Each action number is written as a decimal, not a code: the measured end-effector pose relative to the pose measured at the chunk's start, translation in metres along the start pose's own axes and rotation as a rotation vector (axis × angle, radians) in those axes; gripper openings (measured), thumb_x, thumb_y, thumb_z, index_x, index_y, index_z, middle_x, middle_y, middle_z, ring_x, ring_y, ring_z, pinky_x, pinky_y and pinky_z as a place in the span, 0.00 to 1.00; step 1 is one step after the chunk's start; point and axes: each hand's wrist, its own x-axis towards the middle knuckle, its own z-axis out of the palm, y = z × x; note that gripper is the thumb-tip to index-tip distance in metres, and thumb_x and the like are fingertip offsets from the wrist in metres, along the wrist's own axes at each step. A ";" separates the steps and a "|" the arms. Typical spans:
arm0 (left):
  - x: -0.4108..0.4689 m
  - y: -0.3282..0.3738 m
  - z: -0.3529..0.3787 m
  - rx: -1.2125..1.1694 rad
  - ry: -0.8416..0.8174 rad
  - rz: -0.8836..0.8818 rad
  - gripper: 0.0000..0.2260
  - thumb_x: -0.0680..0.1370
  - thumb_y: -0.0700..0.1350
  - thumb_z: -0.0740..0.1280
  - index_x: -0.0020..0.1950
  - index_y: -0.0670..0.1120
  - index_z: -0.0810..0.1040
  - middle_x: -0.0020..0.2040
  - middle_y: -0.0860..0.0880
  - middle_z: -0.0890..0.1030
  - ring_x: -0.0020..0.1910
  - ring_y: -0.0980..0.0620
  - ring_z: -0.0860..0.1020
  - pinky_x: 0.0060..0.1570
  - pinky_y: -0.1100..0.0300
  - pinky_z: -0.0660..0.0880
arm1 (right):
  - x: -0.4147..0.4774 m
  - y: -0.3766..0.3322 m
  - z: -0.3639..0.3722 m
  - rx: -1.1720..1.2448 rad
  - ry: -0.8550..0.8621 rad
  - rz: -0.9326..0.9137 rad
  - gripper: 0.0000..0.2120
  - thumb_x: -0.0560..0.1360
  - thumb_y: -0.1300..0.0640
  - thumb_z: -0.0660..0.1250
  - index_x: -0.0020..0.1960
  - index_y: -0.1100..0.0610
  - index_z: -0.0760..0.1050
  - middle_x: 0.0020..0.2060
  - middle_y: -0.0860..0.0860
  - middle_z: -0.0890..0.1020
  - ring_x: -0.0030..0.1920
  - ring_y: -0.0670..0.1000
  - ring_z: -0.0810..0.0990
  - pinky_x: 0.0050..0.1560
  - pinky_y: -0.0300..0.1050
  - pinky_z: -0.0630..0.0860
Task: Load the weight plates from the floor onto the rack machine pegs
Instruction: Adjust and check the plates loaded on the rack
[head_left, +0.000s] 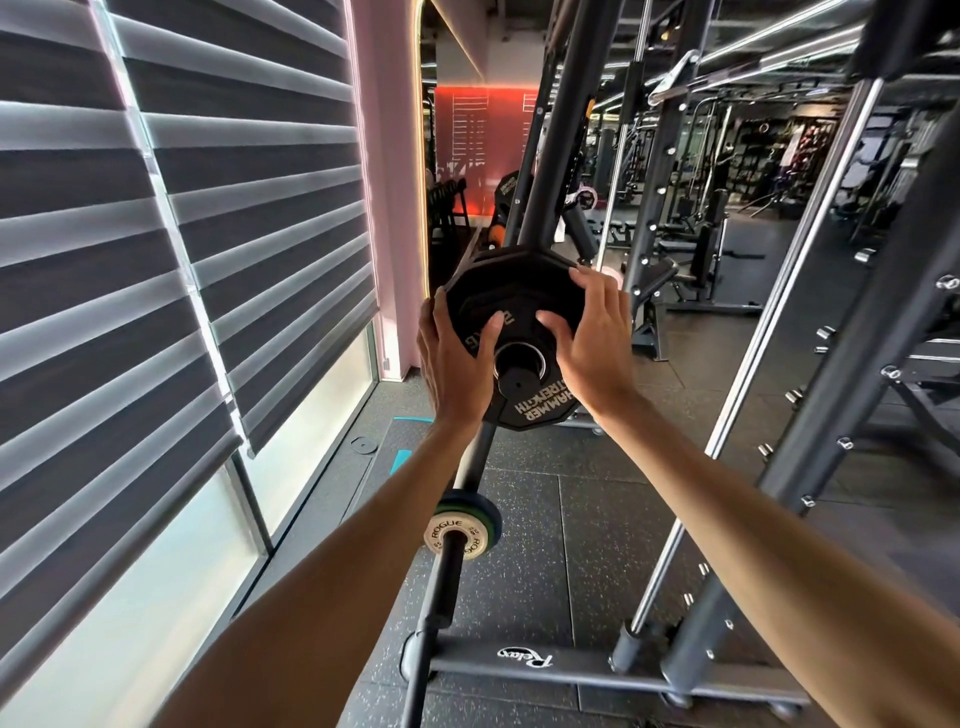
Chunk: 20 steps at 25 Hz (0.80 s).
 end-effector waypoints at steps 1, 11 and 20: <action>0.001 -0.001 0.000 -0.003 -0.006 0.007 0.34 0.77 0.66 0.61 0.77 0.49 0.59 0.74 0.47 0.64 0.70 0.47 0.67 0.65 0.44 0.72 | -0.001 0.001 0.001 -0.002 0.007 0.003 0.28 0.78 0.43 0.66 0.70 0.60 0.67 0.65 0.55 0.72 0.66 0.54 0.69 0.70 0.50 0.67; 0.014 -0.005 0.007 0.032 -0.057 0.062 0.36 0.75 0.70 0.59 0.78 0.54 0.56 0.75 0.48 0.61 0.74 0.46 0.62 0.68 0.39 0.67 | -0.012 0.009 0.010 0.048 0.113 0.074 0.27 0.79 0.42 0.64 0.69 0.60 0.68 0.65 0.54 0.73 0.65 0.53 0.70 0.66 0.54 0.71; 0.001 -0.032 0.013 0.124 0.022 0.253 0.29 0.82 0.58 0.57 0.80 0.48 0.56 0.80 0.45 0.55 0.78 0.47 0.57 0.74 0.50 0.56 | -0.020 0.035 0.031 0.072 0.170 0.000 0.28 0.82 0.44 0.58 0.76 0.59 0.63 0.72 0.58 0.67 0.73 0.56 0.66 0.71 0.57 0.67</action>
